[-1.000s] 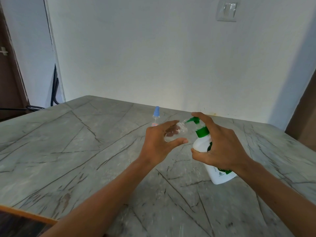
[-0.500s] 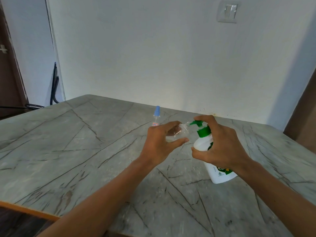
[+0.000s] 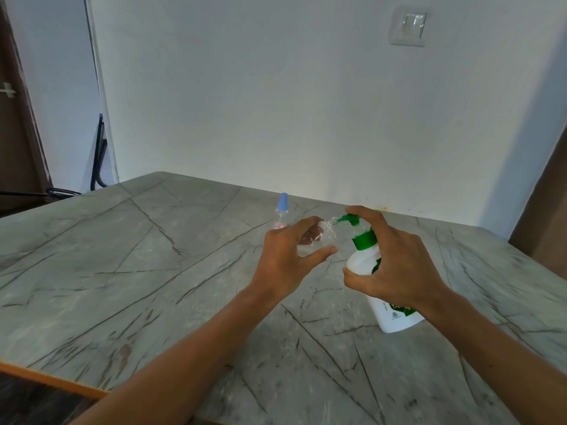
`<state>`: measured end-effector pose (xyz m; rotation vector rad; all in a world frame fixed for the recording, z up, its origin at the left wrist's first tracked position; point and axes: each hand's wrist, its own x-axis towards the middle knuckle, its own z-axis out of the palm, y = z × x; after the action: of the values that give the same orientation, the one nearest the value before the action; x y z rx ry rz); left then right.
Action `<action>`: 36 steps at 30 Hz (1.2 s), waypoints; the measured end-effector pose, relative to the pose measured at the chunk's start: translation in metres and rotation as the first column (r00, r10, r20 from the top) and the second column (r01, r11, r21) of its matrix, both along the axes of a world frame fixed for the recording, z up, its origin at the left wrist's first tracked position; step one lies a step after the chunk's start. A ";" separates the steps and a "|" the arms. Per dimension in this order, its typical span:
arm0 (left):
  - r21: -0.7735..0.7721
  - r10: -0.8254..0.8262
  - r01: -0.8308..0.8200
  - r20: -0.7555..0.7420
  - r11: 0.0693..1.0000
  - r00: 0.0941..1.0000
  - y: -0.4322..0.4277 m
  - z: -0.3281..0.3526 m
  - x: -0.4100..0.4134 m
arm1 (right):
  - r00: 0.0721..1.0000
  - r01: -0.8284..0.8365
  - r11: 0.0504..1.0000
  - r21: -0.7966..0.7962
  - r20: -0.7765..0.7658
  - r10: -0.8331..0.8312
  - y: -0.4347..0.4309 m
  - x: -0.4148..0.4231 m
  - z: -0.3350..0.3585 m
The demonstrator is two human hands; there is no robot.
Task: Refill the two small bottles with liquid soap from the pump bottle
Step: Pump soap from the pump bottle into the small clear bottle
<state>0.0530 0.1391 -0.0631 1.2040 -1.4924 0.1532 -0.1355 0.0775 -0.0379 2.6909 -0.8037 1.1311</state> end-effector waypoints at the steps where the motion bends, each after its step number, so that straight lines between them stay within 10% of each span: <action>1: -0.002 -0.003 0.003 0.002 1.000 1.000 0.000 0.000 0.000 | 1.000 -0.010 1.000 0.003 0.008 0.010 0.000 0.000 0.000; 36: 0.005 -0.040 0.040 0.014 0.999 0.999 0.001 -0.002 -0.005 | 0.997 -0.042 0.999 0.030 0.070 0.040 -0.002 -0.003 -0.003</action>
<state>0.0483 0.1398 -0.0655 1.1780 -1.5290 0.1310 -0.1385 0.0750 -0.0405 2.7195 -0.7864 1.2370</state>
